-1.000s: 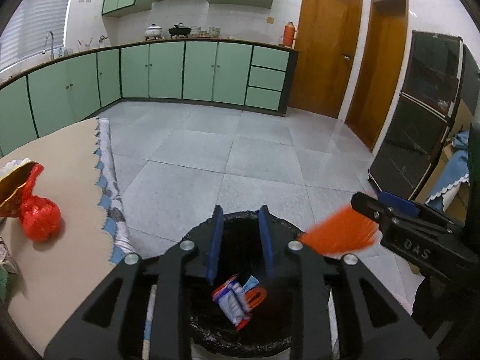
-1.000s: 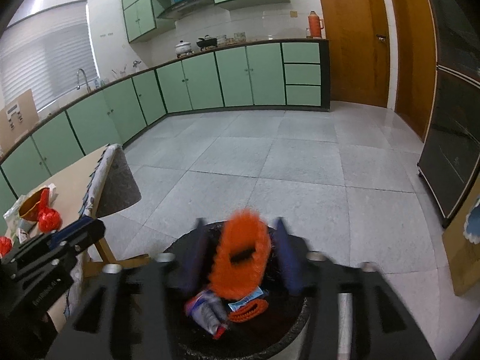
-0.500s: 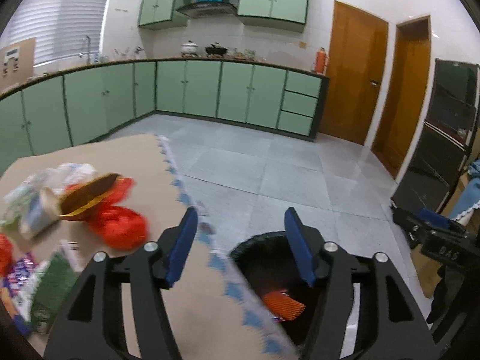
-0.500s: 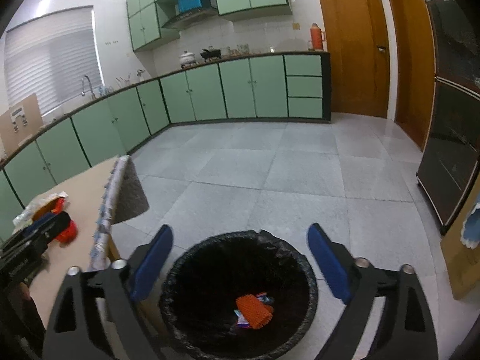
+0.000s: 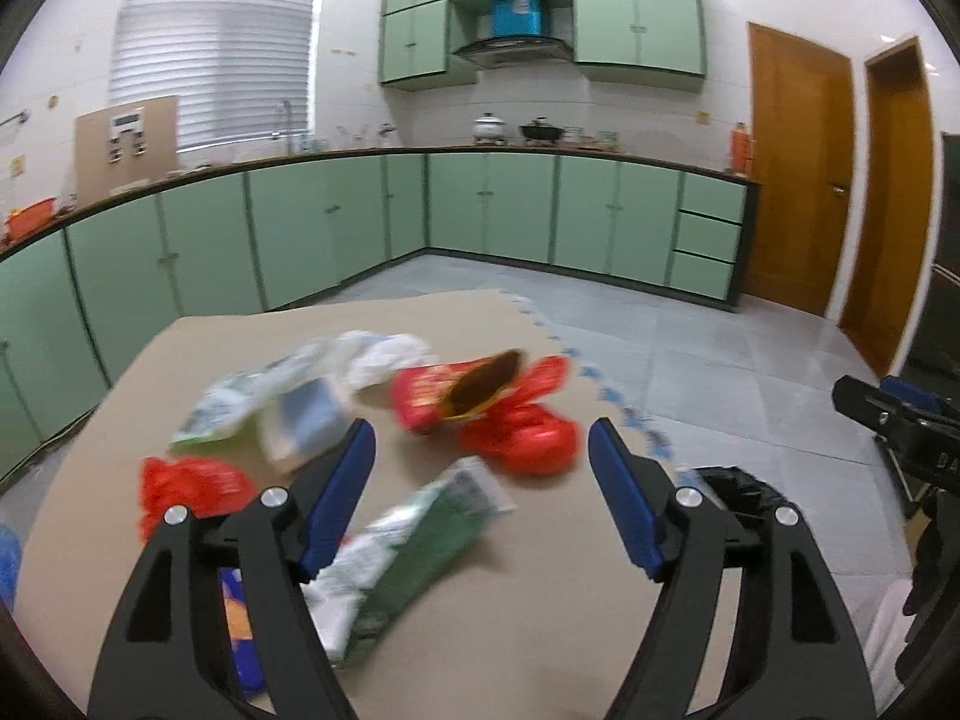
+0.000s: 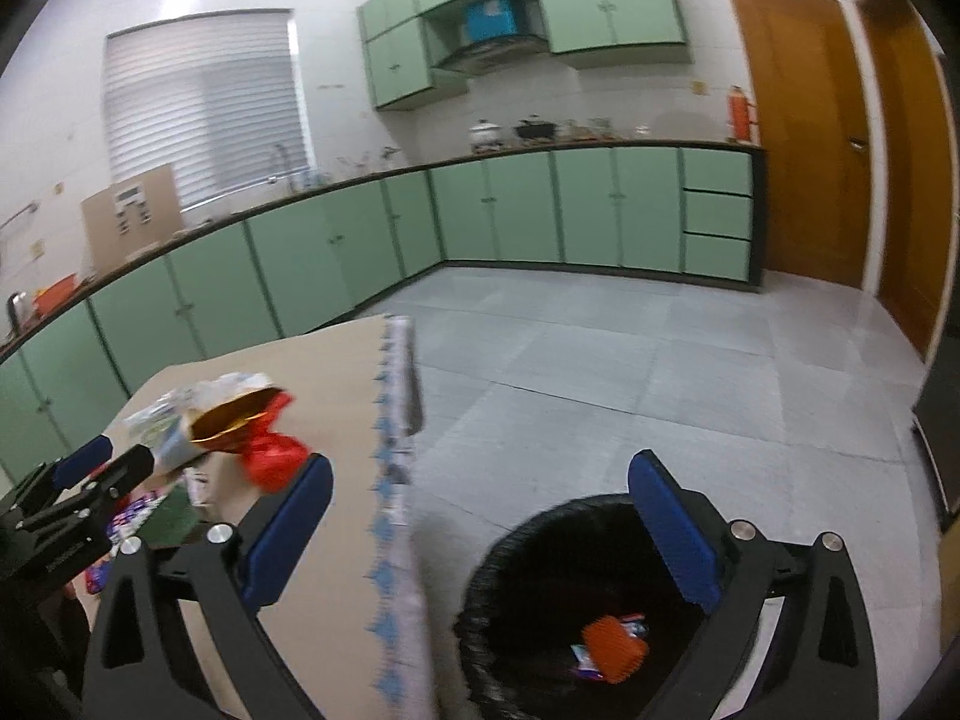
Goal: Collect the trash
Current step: 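Move both open grippers back to the table, then close the left gripper on the green-white tube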
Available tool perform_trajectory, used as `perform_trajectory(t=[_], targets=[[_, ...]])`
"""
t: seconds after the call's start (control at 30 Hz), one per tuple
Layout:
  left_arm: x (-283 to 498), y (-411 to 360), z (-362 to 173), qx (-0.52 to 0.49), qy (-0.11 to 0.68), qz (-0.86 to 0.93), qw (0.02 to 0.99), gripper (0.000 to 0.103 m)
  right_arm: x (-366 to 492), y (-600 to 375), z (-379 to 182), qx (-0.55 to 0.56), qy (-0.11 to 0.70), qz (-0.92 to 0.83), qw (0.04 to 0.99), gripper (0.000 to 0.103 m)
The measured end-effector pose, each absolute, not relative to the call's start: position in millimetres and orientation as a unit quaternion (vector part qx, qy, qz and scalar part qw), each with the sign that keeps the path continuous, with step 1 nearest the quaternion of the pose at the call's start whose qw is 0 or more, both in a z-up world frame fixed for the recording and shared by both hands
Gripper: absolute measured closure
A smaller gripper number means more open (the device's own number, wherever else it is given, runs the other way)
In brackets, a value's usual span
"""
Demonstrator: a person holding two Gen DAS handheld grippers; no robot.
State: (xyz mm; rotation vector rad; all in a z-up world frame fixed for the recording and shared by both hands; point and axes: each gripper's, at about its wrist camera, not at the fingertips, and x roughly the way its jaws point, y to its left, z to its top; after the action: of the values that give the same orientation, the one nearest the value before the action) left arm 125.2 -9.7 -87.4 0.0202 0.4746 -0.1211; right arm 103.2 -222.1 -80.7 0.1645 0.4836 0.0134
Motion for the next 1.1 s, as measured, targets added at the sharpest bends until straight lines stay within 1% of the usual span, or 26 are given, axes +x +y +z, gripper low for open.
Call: perform_trajectory(t=[0.17,0.4,0.7,1.1], targets=[[123.9,23.6,-93.1,0.002,0.249,-0.034,0.968,0.031,105.8,-194.5,-80.6,0.069,0.236,0.031,0.969,0.006],[125.2,40.9,-108.3,-0.005,0.272,-0.038,0.962,0.031,109.2,-165.7,-80.7,0.052,0.24,0.051,0.968,0.006],[136.3,51.6,-126.9,-0.026,0.304,-0.044,0.951,0.031,108.1,-153.7,-80.3,0.041,0.242,0.051,0.968,0.006],[134.4,45.7,-141.4,-0.027,0.325,-0.049,0.944,0.032,108.3,-142.7,-83.2,0.031,0.242,0.056,0.968,0.006]])
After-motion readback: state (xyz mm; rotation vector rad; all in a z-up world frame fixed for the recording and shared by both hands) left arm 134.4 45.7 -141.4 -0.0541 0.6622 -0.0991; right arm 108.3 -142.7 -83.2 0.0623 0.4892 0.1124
